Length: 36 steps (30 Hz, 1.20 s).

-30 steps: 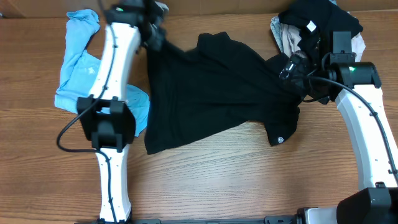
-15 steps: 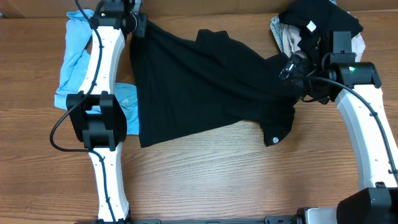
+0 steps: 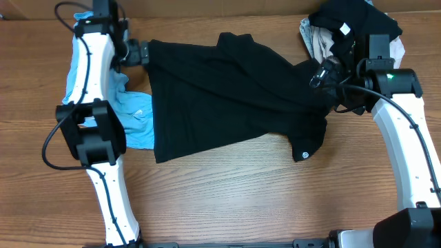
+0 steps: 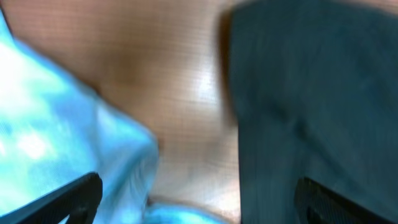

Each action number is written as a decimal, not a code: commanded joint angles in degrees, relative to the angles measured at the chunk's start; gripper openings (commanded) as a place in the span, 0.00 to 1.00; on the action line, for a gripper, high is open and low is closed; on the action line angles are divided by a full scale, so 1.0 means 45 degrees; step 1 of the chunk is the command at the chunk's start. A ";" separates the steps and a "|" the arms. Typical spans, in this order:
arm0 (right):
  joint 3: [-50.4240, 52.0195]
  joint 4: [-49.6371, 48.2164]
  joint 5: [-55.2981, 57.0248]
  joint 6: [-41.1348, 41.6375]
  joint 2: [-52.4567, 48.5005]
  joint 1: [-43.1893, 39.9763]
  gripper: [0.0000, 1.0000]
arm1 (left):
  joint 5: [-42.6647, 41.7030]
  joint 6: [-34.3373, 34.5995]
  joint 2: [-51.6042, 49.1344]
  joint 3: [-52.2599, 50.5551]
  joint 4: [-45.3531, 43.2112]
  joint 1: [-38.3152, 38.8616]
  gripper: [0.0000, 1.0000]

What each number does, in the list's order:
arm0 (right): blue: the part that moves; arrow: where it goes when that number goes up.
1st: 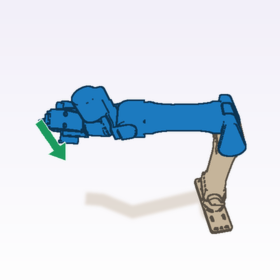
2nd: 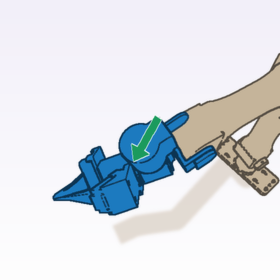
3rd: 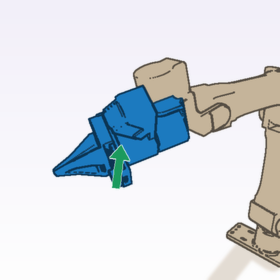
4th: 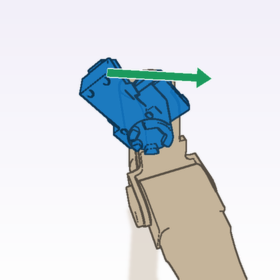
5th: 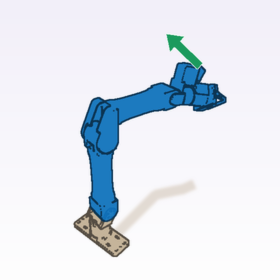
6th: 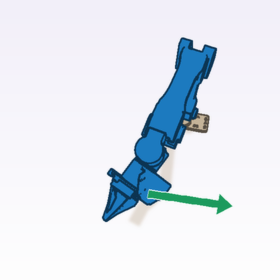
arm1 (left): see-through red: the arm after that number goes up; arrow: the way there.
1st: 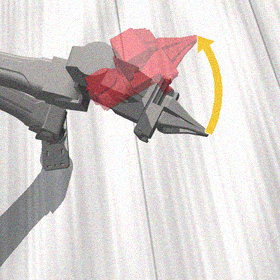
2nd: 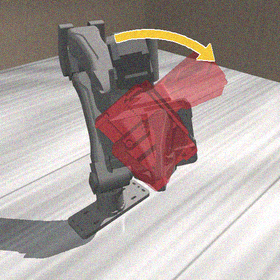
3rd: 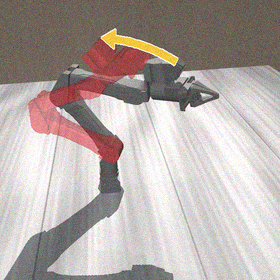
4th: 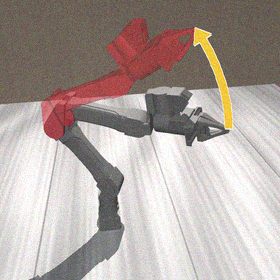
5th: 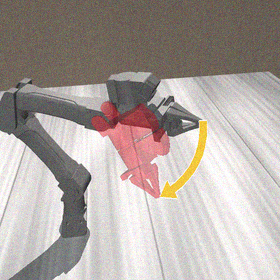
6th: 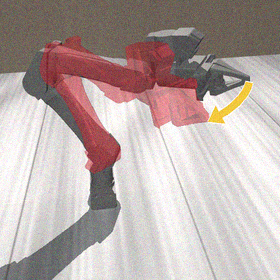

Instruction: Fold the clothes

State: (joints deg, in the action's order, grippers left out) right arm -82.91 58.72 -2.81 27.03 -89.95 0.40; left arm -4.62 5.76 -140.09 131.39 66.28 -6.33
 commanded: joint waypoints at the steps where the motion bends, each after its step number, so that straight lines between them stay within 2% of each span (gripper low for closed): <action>1: -0.0160 -0.0078 -0.0068 0.0034 0.0078 -0.0034 1.00 | -0.1632 0.0758 0.0345 -0.0087 0.1059 -0.0262 1.00; 8: -0.0160 -0.0024 -0.0073 0.0034 0.0078 -0.0034 1.00 | -0.0423 0.0141 0.0345 -0.1486 0.2555 -0.0257 1.00; 15: -0.0160 0.0019 -0.0063 0.0029 0.0068 -0.0034 1.00 | 0.0568 0.0146 0.0345 -0.3803 0.1787 -0.0272 1.00; 20: -0.0160 0.0029 -0.0063 0.0005 0.0068 -0.0034 1.00 | 0.1525 0.0253 0.0345 -0.4177 0.1515 -0.0544 1.00; 30: -0.0160 0.0005 -0.0063 -0.0015 0.0053 -0.0034 1.00 | 0.3191 0.0238 0.0345 -0.4177 0.0937 -0.3118 1.00; 36: -0.0160 -0.0039 -0.0068 -0.0015 0.0053 -0.0034 1.00 | 0.2948 -0.0257 0.0345 -0.4158 0.0437 -0.4333 1.00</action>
State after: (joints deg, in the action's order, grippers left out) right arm -82.91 58.92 -2.79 26.98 -89.95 0.40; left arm 3.25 6.20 -137.51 114.02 68.97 -23.94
